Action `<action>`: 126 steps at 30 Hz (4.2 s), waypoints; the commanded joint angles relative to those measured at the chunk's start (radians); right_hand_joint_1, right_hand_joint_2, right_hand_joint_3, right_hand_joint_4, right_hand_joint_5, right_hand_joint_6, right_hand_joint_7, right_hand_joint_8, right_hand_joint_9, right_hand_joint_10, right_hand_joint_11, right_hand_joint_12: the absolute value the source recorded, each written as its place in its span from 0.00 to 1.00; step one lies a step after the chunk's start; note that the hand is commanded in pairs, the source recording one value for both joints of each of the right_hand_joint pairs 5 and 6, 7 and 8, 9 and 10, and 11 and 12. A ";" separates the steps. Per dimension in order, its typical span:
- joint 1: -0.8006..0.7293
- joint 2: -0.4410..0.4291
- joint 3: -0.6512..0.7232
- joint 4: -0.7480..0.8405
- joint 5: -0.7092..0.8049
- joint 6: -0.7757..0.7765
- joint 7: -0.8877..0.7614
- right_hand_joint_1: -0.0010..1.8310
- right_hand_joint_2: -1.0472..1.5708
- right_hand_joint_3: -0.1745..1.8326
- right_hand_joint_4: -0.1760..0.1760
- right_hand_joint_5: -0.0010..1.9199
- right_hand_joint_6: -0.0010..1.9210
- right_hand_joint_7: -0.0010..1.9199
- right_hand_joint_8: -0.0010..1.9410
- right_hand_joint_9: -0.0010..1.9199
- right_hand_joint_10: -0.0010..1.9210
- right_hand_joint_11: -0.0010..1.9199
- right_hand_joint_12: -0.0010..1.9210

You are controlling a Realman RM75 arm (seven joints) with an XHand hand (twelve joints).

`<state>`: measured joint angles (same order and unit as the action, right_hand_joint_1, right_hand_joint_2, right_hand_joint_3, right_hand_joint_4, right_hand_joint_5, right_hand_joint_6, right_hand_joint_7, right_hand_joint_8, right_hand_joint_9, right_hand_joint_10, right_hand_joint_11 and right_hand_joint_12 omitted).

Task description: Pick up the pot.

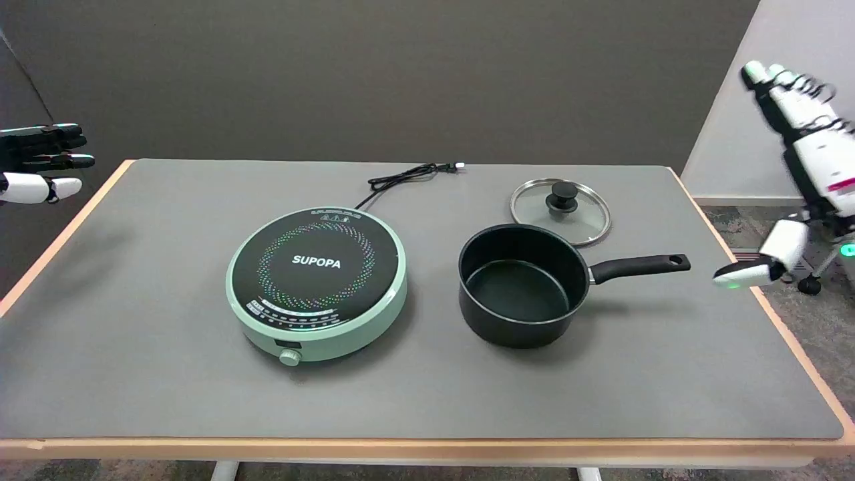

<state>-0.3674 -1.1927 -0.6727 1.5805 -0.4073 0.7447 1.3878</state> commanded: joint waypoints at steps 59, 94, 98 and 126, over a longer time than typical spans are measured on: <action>0.127 -0.072 -0.801 0.280 -0.603 -1.251 -0.097 0.66 0.05 0.64 0.78 0.00 0.00 0.00 0.00 0.00 0.00 0.00 0.00; 0.154 -0.008 -0.778 0.151 -0.370 -1.202 -0.109 0.65 0.06 0.63 1.00 0.01 0.01 0.01 0.01 0.01 0.01 0.01 0.01; 0.166 -0.002 -0.771 0.149 -0.370 -1.183 -0.110 0.65 0.06 0.63 1.00 0.01 0.01 0.01 0.01 0.01 0.01 0.01 0.01; 0.174 0.031 -0.755 0.137 -0.288 -1.152 -0.157 0.67 0.07 0.67 1.00 0.02 0.02 0.02 0.02 0.02 0.02 0.02 0.02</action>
<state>-0.1940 -1.1778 -1.4352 1.7406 -0.7599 -0.4203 1.2495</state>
